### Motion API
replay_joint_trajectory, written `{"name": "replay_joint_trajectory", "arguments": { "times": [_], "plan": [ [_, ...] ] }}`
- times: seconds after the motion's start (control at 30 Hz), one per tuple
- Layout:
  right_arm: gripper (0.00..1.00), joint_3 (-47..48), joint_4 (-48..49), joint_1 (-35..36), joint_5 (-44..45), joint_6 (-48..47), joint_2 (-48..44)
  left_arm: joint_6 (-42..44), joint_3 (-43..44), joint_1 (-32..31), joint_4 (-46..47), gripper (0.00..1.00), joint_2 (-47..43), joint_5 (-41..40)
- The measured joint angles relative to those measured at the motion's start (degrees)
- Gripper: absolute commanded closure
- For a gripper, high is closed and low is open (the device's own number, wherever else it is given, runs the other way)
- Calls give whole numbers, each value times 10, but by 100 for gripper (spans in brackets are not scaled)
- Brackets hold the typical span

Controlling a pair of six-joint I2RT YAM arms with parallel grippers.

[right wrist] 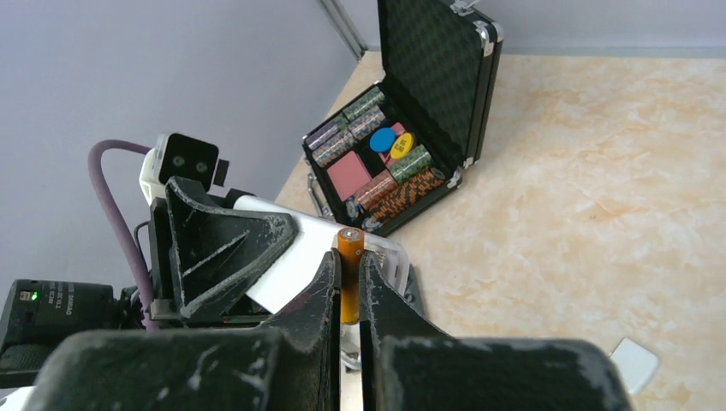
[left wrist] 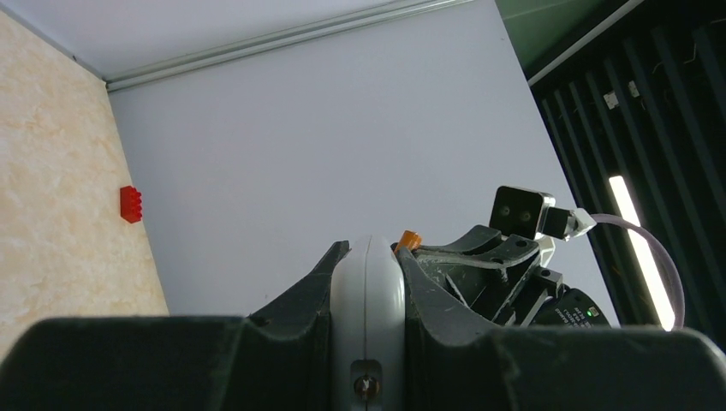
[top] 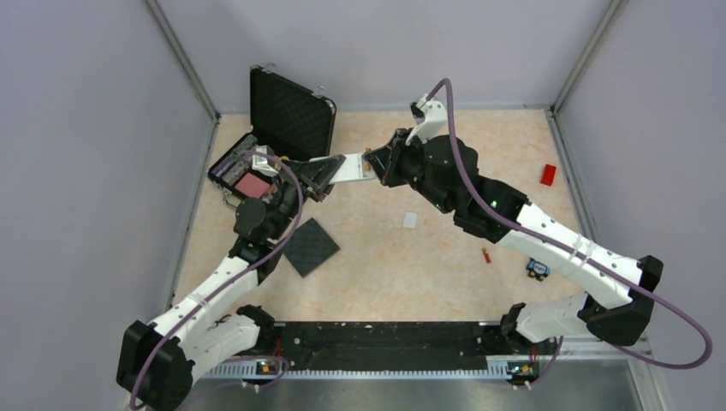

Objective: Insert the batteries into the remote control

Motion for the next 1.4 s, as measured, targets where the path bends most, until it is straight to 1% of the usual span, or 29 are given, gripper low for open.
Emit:
{"name": "replay_joint_trajectory", "arguments": {
  "times": [0.13,0.37,0.6,0.7,1.0,1.27,1.4],
  "plan": [
    [98,22,-14,0,4,-16,14,-7,-4,0,8,100,2,-2],
    [98,24,-19,0,7,-21,28,-17,-8,1,28,100,21,-4],
    [95,24,-28,0,9,-16,33,-26,-17,4,51,100,35,-9],
    [94,37,-49,0,10,-4,39,-23,-19,4,61,100,39,-12],
    [86,69,-94,0,20,17,67,1,-29,4,87,100,52,-14],
    [75,88,-125,2,21,36,81,2,-43,4,101,100,52,-17],
    [73,94,-136,3,21,47,85,2,-46,3,102,100,52,-16]
  ]
}}
